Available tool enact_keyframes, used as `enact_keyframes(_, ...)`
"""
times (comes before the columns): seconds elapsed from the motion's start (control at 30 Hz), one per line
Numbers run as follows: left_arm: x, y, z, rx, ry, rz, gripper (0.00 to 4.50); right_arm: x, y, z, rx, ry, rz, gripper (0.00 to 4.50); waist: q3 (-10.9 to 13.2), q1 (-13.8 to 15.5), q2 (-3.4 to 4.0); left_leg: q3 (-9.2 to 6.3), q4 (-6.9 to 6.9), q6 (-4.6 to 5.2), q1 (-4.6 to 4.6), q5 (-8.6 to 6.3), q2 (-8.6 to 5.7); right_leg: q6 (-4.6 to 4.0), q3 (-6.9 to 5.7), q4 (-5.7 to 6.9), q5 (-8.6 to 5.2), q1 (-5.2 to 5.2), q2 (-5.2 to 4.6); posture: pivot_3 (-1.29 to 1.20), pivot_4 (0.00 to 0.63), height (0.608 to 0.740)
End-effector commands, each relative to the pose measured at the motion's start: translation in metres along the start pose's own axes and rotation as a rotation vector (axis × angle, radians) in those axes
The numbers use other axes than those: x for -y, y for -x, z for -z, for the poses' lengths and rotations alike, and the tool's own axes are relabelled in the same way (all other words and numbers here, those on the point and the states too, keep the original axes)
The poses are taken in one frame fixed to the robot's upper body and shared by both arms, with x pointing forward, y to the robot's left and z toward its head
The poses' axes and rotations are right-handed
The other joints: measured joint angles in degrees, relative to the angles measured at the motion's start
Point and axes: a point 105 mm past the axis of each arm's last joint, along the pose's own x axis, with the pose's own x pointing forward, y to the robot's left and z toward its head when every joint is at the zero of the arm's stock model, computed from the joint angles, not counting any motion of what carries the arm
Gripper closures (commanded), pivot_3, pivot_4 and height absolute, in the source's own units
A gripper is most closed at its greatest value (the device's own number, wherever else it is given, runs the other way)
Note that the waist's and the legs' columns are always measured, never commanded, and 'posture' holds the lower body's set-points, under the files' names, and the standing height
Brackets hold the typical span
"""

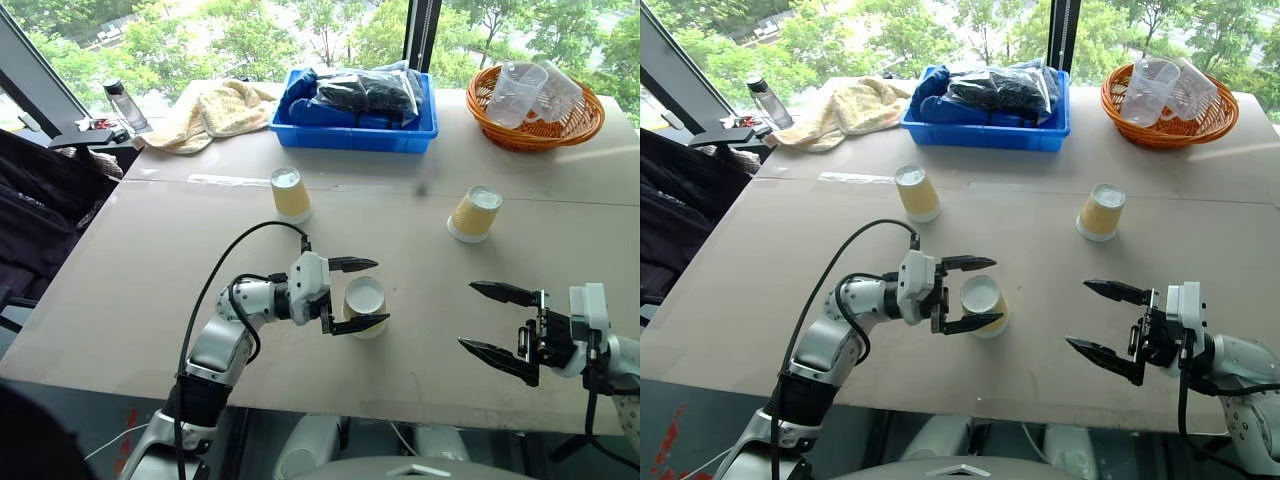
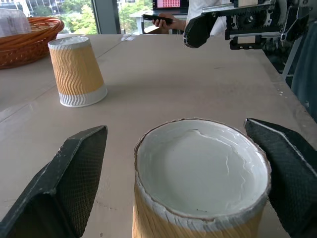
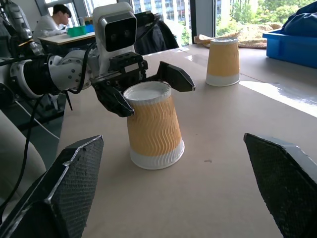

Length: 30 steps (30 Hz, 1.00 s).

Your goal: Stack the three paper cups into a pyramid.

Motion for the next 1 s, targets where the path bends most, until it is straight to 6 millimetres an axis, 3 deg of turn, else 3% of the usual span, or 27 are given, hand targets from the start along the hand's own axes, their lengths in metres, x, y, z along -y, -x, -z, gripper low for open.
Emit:
enact_keyframes(0.03,-0.013,0.009,-0.038,0.141,-0.051,-0.094,0.04,0.001,0.006,-0.004,0.019,0.047,0.001,0.0,0.0,0.0,0.0,0.0,0.0,0.0,0.0,0.0,0.0,0.0,0.0,0.0,0.0,0.0,0.0,0.0,0.15,0.74)
enact_keyframes(0.2,-0.042,0.029,-0.086,0.299,-0.083,-0.274,0.04,0.003,0.01,-0.002,0.04,0.049,0.011,0.0,0.0,0.1,-0.06,-0.02,0.02,0.0,0.01,0.0,0.0,0.0,0.0,0.02,0.0,0.01,0.0,0.0,0.15,0.74)
enact_keyframes(0.33,-0.067,0.044,-0.103,0.334,-0.103,-0.409,0.04,0.007,0.005,-0.004,0.059,0.051,0.009,0.0,0.1,0.0,-0.08,0.01,0.08,0.0,0.02,0.0,0.0,0.01,0.0,0.03,0.0,0.03,0.0,0.0,0.15,0.74)
enact_keyframes(0.47,-0.115,0.068,-0.081,0.204,-0.097,-0.731,0.04,0.012,-0.003,-0.011,0.087,0.064,0.003,0.0,0.1,0.1,-0.11,0.01,0.1,-0.01,0.03,0.0,0.0,0.01,-0.01,0.05,0.0,0.04,0.01,0.0,0.15,0.74)
enact_keyframes(0.63,-0.154,0.095,-0.043,-0.018,-0.092,-1.028,0.04,0.018,-0.01,-0.023,0.137,0.084,0.024,0.0,0.2,0.1,-0.29,0.01,0.11,-0.01,0.0,0.0,-0.01,0.01,0.0,0.08,0.01,0.02,0.01,0.0,0.15,0.74)
enact_keyframes(0.77,-0.17,0.098,-0.026,-0.084,-0.073,-1.076,0.04,0.021,-0.015,-0.032,0.17,0.095,0.037,0.0,0.2,0.2,-0.36,0.0,0.16,-0.01,-0.11,0.0,-0.01,0.03,-0.01,0.07,0.02,-0.05,0.01,0.0,0.15,0.74)
enact_keyframes(1.0,-0.182,0.085,-0.007,-0.125,-0.021,-0.991,0.04,0.025,-0.02,-0.04,0.175,0.113,0.049,0.0,0.2,0.1,-0.37,-0.01,0.22,-0.01,-0.2,0.0,-0.03,0.06,-0.03,0.1,0.03,-0.12,-0.02,0.0,0.15,0.74)
